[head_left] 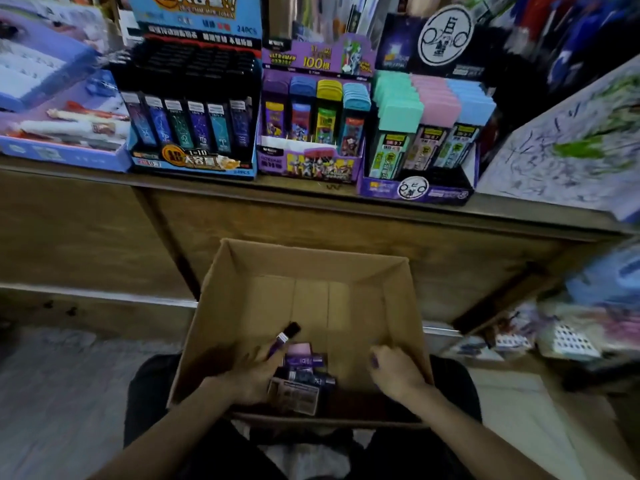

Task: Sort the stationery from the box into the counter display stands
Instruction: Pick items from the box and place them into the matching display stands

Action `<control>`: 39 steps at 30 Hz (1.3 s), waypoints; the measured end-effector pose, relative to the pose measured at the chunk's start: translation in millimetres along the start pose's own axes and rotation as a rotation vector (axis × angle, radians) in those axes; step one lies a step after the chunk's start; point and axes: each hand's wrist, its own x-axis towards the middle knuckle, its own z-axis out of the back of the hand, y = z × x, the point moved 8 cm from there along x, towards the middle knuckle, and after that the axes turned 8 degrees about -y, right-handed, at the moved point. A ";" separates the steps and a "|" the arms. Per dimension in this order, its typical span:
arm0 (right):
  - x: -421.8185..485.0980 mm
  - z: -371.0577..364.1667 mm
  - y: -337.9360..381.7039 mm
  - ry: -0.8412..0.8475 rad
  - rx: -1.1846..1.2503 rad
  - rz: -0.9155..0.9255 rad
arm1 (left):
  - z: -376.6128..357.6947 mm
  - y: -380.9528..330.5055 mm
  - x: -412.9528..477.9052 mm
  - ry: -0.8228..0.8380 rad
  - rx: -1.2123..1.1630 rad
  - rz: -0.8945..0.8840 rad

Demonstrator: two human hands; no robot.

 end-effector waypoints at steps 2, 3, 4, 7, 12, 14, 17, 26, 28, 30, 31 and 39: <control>-6.0 -25.4 -8.2 0.059 -0.021 -0.086 | -9.7 0.4 5.1 0.030 0.006 0.023; -7.8 -32.8 -9.3 0.085 -0.025 -0.118 | -11.4 1.5 7.8 0.030 0.023 0.031; -8.2 -38.1 -9.6 0.113 -0.019 -0.138 | -12.4 3.4 10.4 0.034 0.043 0.038; -7.4 -52.8 -5.3 0.224 0.021 -0.109 | -15.0 8.9 15.0 0.042 0.086 0.051; 0.8 -60.0 17.1 0.237 0.157 0.091 | -4.3 13.0 22.9 -0.086 0.069 0.109; 6.6 -49.5 27.4 0.166 0.346 0.120 | 10.9 17.9 23.7 -0.225 0.024 0.178; 16.9 -26.2 21.0 -0.050 0.414 0.083 | 21.8 27.1 23.7 -0.329 -0.082 0.252; 29.7 -36.5 23.0 -0.050 -0.018 0.033 | 13.2 37.1 37.7 -0.382 -0.782 0.446; 31.9 -38.0 21.6 -0.041 0.006 0.013 | 12.4 37.8 41.9 -0.393 -0.826 0.512; 33.2 -39.3 15.5 -0.020 0.003 -0.018 | 13.9 36.4 46.9 -0.335 -0.622 0.532; 33.3 -40.3 11.9 -0.008 0.016 -0.040 | 13.4 34.3 49.8 -0.310 -0.579 0.526; 32.2 -44.6 4.4 0.007 0.305 -0.136 | 2.5 10.1 58.3 -0.211 -0.384 0.433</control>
